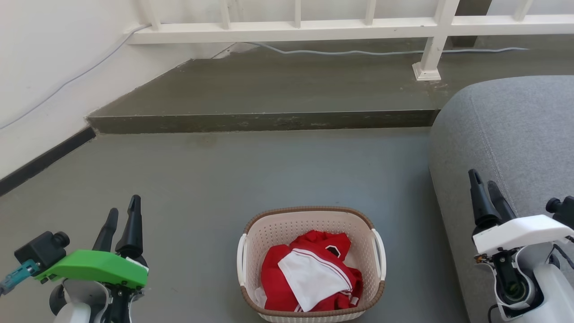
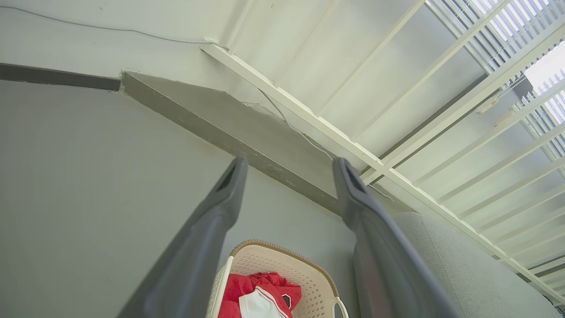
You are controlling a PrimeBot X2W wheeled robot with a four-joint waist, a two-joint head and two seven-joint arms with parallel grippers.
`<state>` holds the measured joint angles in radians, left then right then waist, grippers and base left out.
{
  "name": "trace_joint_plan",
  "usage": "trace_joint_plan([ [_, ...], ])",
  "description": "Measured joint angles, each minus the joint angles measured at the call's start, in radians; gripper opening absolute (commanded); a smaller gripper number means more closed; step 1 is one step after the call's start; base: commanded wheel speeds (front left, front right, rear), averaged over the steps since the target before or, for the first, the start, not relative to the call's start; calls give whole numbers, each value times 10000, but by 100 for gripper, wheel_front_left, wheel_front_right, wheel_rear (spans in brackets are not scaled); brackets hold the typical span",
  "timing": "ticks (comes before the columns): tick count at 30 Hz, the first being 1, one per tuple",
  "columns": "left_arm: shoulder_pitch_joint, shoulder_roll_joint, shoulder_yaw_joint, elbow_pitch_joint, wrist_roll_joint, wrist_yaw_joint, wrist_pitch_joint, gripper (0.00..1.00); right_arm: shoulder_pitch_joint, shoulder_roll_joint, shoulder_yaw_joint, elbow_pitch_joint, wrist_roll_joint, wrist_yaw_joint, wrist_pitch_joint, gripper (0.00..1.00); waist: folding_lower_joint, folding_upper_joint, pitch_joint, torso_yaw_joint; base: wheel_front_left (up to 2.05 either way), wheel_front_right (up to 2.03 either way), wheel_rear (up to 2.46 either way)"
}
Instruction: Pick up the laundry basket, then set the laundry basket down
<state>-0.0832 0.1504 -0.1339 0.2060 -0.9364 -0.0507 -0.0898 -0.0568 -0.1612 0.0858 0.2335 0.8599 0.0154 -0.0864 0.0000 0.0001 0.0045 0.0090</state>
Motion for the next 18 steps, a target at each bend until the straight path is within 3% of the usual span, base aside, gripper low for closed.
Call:
trace_joint_plan([
  [18,-184,159,-704,-353,2545,347,-581,100,2,-36,656,-50,-2433,-364,-577,100,0,0,42,4,0,0,0],
])
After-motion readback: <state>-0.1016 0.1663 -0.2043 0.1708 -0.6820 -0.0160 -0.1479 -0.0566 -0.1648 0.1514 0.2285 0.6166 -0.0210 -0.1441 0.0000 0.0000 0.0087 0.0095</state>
